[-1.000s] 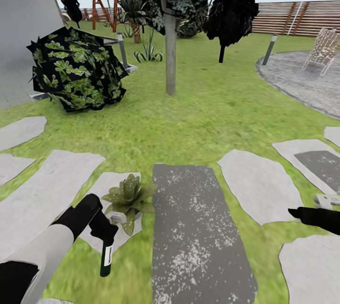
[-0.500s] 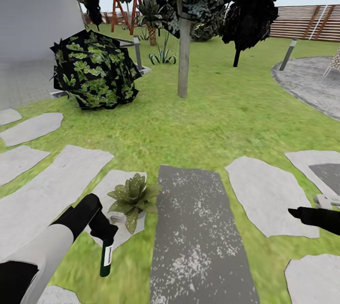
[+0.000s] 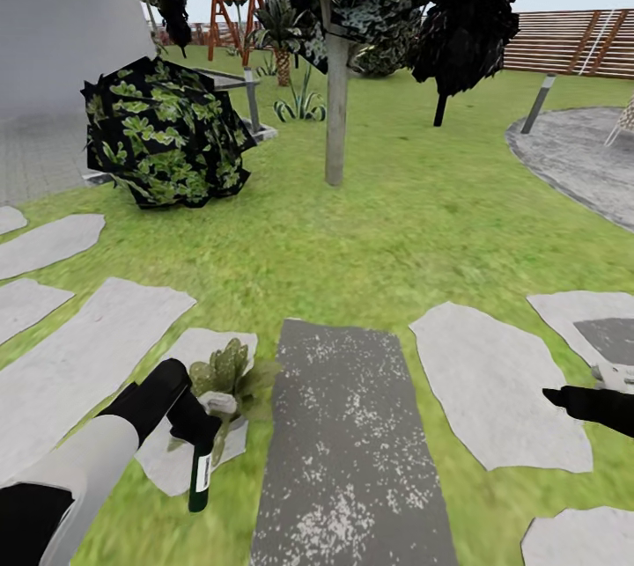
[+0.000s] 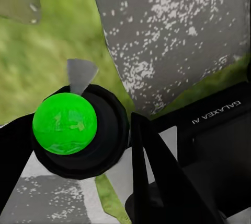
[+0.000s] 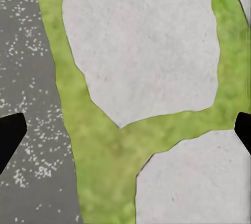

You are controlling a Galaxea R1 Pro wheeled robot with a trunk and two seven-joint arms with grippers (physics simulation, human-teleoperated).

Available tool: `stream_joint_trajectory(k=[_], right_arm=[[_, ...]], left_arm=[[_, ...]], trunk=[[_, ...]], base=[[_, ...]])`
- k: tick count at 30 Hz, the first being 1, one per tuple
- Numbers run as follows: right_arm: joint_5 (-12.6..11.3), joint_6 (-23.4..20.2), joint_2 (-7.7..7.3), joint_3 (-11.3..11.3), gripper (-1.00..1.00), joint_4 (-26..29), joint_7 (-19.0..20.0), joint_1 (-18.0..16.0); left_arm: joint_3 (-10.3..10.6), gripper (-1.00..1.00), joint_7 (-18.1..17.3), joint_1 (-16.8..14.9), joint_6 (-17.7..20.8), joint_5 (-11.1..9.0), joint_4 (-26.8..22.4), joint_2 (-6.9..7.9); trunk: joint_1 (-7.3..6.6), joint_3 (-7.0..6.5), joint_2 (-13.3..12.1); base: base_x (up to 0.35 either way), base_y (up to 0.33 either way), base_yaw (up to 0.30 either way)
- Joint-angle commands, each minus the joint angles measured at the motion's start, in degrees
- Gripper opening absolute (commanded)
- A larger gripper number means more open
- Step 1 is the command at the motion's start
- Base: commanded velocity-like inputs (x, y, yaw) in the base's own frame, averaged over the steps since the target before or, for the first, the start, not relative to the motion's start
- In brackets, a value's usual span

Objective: Pick up the pesticide atomizer in the garden and spray insectifuge to fully cover both potted plants in the garden.

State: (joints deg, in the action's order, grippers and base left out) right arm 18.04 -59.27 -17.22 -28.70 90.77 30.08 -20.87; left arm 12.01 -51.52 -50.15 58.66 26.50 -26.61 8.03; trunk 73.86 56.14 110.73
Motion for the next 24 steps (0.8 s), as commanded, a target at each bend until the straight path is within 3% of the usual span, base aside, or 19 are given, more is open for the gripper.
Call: stream_joint_trajectory(k=[1,9,18,24], right_arm=[[0.59,-0.14,0.0,-0.04,1.0,0.02,0.59,-0.04],[0.59,-0.04,0.0,-0.06,1.0,0.02,0.59,-0.04],[0.59,0.12,-0.02,-0.04,1.0,0.02,0.59,-0.04],[0.66,0.12,-0.21,-0.11,1.0,0.02,0.59,-0.04]], left_arm=[[0.18,-1.0,-0.6,-0.03,0.15,0.57,-0.11,0.01],[0.12,-1.0,-0.6,0.03,0.17,0.57,-0.11,0.08],[0.12,-1.0,-0.6,0.14,0.14,0.57,-0.06,0.24],[0.12,-1.0,-0.6,0.14,0.17,0.57,0.13,0.32]], trunk=[[0.02,0.05,0.02],[0.02,0.05,0.02],[0.02,0.05,0.02],[0.02,0.05,0.02]], base=[[0.229,-0.276,0.0],[0.146,-0.231,0.025],[0.011,-0.023,0.225],[0.11,-0.001,0.078]])
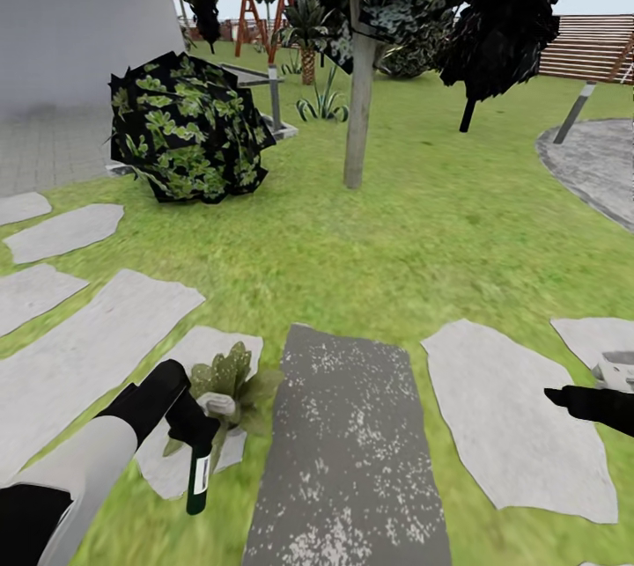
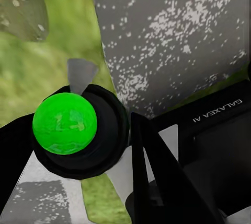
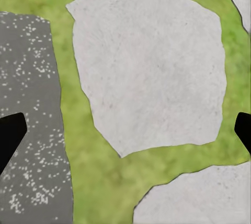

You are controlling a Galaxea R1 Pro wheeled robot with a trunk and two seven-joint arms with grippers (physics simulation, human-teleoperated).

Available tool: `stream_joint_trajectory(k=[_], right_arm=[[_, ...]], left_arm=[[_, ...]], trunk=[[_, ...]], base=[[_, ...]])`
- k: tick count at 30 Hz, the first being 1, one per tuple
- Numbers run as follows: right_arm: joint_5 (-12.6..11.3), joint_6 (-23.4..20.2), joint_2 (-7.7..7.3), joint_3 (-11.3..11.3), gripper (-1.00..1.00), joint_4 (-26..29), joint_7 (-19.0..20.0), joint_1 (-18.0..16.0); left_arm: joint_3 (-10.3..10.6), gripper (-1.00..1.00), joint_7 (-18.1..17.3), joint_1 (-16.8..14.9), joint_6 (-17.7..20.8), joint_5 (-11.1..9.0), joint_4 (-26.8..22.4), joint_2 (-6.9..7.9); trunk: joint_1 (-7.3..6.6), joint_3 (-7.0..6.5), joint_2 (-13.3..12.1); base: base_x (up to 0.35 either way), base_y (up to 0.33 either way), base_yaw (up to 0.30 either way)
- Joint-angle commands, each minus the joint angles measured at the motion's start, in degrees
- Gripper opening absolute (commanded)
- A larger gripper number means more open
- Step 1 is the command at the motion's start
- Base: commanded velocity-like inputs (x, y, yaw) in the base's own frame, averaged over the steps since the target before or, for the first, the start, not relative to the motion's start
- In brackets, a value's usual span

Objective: Pick up the pesticide atomizer in the garden and spray insectifuge to fully cover both potted plants in the garden.

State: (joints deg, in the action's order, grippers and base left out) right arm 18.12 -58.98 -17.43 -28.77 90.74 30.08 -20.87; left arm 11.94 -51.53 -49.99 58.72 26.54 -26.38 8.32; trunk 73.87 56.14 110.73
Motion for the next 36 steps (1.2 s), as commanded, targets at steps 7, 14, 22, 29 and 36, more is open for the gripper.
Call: stream_joint_trajectory(k=[7,14,22,29,36], right_arm=[[0.58,-0.17,0.02,-0.02,1.0,0.05,0.67,-0.04],[0.57,-0.17,0.02,0.03,1.0,0.05,0.68,-0.04],[0.53,-0.17,0.02,0.03,1.0,0.05,0.83,-0.04],[0.52,-0.17,0.03,0.03,1.0,0.05,0.81,-0.04],[0.52,-0.17,0.03,0.03,1.0,0.05,0.74,-0.04]], left_arm=[[0.25,-1.0,-0.59,0.13,0.09,0.53,0.02,-0.04],[0.21,-1.0,-0.59,0.23,0.08,0.53,0.1,0.03],[0.22,-1.0,-0.59,0.19,0.08,0.53,0.1,0.06],[0.27,-1.0,-0.59,0.24,0.08,0.53,0.1,0.07],[0.19,-1.0,-0.54,0.24,0.14,0.59,0.12,0.2]], trunk=[[0.02,0.18,0.02],[0.02,0.42,0.02],[0.02,0.45,0.02],[0.02,0.45,0.02],[0.02,0.46,0.02]], base=[[0.064,0.0,0.081],[0.011,-0.022,0.161],[0.146,-0.249,0.017],[-0.001,-0.322,0.001],[-0.08,-0.268,0.002]])
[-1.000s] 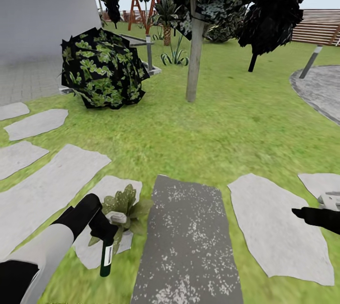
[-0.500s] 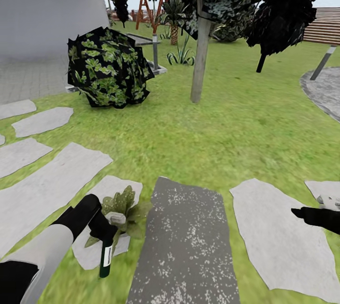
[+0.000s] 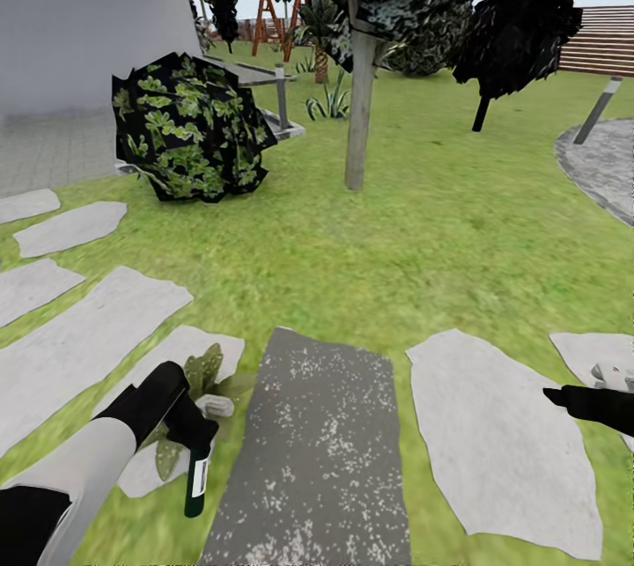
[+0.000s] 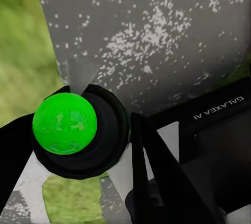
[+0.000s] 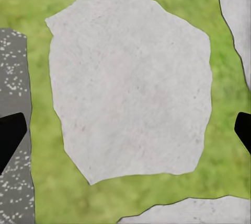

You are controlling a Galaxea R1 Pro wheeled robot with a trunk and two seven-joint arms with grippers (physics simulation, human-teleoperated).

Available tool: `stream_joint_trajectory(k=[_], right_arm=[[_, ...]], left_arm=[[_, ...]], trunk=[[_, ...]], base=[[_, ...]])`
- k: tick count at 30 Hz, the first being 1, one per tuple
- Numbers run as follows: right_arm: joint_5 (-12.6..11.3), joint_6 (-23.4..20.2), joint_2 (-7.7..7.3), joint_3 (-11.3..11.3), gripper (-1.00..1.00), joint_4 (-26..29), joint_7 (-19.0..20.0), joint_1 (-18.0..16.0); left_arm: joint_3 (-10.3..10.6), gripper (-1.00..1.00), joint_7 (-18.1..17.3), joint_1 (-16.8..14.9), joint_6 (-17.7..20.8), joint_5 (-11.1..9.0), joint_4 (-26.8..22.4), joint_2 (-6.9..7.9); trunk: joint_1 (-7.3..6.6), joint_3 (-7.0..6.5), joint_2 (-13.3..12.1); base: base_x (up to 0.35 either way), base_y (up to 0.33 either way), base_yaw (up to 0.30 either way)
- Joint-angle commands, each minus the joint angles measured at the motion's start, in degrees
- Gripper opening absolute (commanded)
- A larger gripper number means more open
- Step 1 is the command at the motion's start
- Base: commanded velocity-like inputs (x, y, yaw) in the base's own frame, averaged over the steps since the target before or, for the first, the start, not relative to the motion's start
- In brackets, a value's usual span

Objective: Pick up the pesticide atomizer in the garden and spray insectifuge to fully cover both potted plants in the garden.

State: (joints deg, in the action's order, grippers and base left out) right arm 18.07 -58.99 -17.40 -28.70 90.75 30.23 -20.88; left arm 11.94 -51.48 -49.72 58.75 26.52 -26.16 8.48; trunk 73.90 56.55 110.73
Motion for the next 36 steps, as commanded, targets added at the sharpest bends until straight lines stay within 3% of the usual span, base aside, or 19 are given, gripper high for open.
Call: stream_joint_trajectory(k=[1,27,36], right_arm=[[0.57,-0.16,-0.01,-0.04,1.0,0.04,0.59,-0.04],[0.56,-0.16,0.18,0.53,1.0,0.02,0.68,-0.04],[0.19,6.17,0.64,1.0,1.0,-0.16,1.06,0.04]], left_arm=[[0.2,-1.0,-0.59,-0.02,0.11,0.62,-0.1,0.04],[0.37,-1.0,-0.61,-0.57,0.12,0.55,-0.12,-0.6],[0.54,-1.0,-0.58,-0.73,0.14,0.55,-0.02,-0.85]], trunk=[[-0.01,0.06,0.02],[-0.01,1.56,0.02],[-0.01,1.71,0.02]], base=[[-0.031,-0.102,0.029],[-0.002,-0.008,0.151],[0.12,-0.012,0.033]])
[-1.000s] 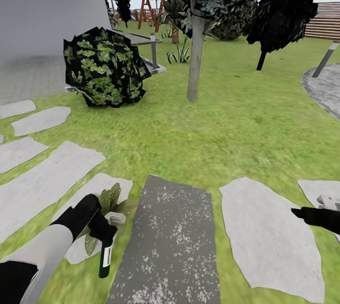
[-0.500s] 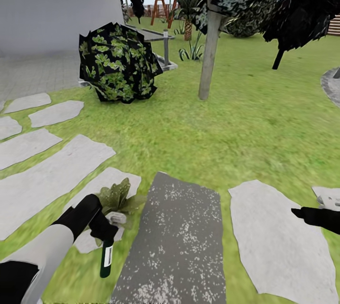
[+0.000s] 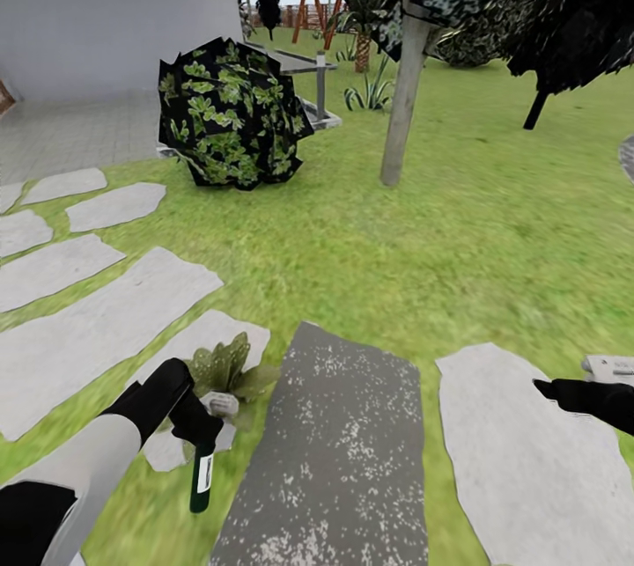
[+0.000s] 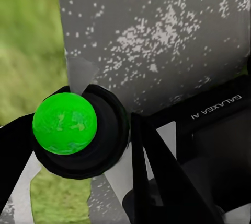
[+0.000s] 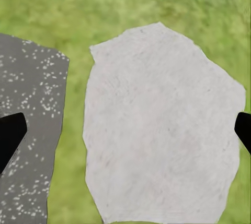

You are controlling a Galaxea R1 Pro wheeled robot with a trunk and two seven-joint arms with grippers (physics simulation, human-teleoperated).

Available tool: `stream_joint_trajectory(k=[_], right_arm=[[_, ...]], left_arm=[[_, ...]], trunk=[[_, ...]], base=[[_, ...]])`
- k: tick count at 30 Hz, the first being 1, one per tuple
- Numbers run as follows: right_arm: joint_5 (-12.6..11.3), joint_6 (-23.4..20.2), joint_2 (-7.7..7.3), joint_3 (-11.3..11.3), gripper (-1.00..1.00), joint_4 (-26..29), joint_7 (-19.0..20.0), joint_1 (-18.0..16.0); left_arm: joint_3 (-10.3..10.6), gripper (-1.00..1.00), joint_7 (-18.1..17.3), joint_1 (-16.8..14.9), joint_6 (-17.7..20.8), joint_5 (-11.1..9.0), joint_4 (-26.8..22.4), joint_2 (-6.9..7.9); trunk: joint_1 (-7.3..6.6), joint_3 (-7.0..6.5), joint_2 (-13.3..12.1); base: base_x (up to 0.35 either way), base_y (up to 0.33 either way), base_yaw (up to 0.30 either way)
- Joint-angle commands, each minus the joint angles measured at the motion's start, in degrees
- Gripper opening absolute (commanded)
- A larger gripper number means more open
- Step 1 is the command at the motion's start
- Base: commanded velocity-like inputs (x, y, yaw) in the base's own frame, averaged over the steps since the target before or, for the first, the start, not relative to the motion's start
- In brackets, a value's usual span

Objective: Pick up the pesticide atomizer in the garden and spray insectifuge to fully cover both potted plants in the garden.

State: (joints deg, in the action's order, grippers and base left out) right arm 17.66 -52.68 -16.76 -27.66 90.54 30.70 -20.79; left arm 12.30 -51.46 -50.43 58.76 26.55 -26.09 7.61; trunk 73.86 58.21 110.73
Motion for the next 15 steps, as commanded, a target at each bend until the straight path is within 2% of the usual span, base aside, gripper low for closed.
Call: stream_joint_trajectory(k=[1,8,15], right_arm=[[0.58,0.05,0.03,0.21,1.0,0.06,0.59,-0.04],[0.54,0.36,0.13,1.06,1.0,0.08,0.59,-0.04],[0.61,0.39,0.15,1.17,1.0,0.08,0.61,0.02]], left_arm=[[0.12,-1.0,-0.62,0.09,0.12,0.53,-0.08,0.04],[0.1,-1.0,-0.65,0.48,0.12,0.52,-0.03,0.06],[0.24,-1.0,-0.64,0.66,0.12,0.52,-0.02,0.05]], trunk=[[0.02,0.1,0.02],[0.02,0.53,0.02],[0.02,0.86,0.02]], base=[[0.23,-0.078,0.1],[0.096,-0.138,0.165],[0.008,-0.037,0.138]])
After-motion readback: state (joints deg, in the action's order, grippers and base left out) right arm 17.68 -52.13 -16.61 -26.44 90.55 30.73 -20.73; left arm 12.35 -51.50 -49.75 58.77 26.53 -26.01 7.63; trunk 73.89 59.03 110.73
